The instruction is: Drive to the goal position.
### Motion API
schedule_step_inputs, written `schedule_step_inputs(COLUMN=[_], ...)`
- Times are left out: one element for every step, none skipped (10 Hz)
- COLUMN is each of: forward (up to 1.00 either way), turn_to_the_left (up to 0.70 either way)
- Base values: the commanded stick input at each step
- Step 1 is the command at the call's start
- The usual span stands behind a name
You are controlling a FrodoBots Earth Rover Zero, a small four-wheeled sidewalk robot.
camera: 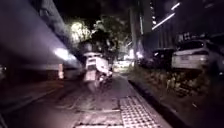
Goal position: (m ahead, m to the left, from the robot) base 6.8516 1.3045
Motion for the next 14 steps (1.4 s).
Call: schedule_step_inputs(forward=[0.45, 0.45, 0.45, 0.45, 0.45, 0.45, 0.45, 0.45, 0.45, 0.45, 0.45, 0.45, 0.45, 0.45], turn_to_the_left=[0.00, 0.00, 0.00, 0.00, 0.00, 0.00, 0.00, 0.00, 0.00, 0.00, 0.00, 0.00, 0.00, 0.00])
